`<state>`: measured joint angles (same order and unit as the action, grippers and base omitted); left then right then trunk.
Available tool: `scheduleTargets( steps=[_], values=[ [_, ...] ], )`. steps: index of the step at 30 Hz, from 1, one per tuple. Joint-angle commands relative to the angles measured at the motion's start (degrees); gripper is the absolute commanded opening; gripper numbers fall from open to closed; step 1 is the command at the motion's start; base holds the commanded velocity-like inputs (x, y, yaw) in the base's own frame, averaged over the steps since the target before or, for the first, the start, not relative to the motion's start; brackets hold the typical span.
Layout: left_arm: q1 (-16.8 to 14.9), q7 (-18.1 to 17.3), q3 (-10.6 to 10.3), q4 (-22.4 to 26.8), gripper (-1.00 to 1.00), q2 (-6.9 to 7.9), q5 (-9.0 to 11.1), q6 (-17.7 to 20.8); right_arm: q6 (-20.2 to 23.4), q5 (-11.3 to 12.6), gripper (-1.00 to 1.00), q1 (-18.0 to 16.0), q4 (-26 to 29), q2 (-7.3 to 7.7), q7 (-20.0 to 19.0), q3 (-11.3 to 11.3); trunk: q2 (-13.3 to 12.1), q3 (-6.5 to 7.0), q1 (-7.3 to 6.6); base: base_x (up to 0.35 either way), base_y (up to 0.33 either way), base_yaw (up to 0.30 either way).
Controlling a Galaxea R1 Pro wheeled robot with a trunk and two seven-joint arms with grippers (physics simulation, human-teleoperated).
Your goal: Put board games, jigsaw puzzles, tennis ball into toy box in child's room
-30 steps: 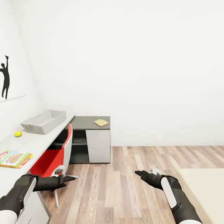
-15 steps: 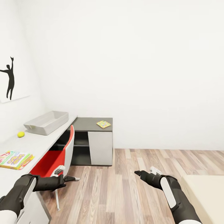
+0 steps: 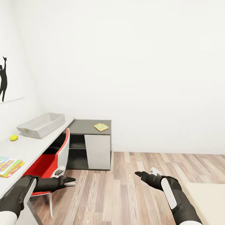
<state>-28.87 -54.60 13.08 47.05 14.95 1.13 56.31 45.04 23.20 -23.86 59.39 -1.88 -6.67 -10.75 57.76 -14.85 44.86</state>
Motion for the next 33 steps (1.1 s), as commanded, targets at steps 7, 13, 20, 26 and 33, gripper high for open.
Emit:
scheduleTargets(
  steps=[7,13,20,26,33],
  values=[
    [-0.04,-0.05,0.07,0.01,1.00,-0.01,0.06,0.47,0.31,-0.36,1.00,-0.05,0.02,-0.13,-0.45,-0.24,0.05,-0.08,0.03,0.231,-0.203,0.000],
    [-0.04,-0.07,0.08,-0.02,1.00,-0.01,0.03,0.47,0.26,-0.46,1.00,-0.05,-0.37,-0.14,-0.45,-0.23,0.05,-0.08,0.03,0.245,-0.101,0.000],
    [-0.04,-0.08,0.10,-0.02,1.00,-0.01,0.02,0.47,0.23,-0.51,1.00,-0.05,-1.46,-0.14,-0.45,-0.17,0.05,-0.45,0.03,0.250,-0.012,0.000],
    [-0.04,-0.07,0.10,-0.02,1.00,-0.01,0.02,0.47,0.26,-0.59,1.00,-0.05,-2.05,-0.14,-0.25,-0.16,0.05,-0.73,0.03,0.251,-0.001,0.000],
    [-0.04,0.00,0.07,-0.02,1.00,-0.01,0.01,0.47,0.21,-0.59,1.00,-0.05,-2.15,-0.14,-0.16,-0.15,0.05,-0.75,0.03,0.251,0.000,0.000]
  ],
)
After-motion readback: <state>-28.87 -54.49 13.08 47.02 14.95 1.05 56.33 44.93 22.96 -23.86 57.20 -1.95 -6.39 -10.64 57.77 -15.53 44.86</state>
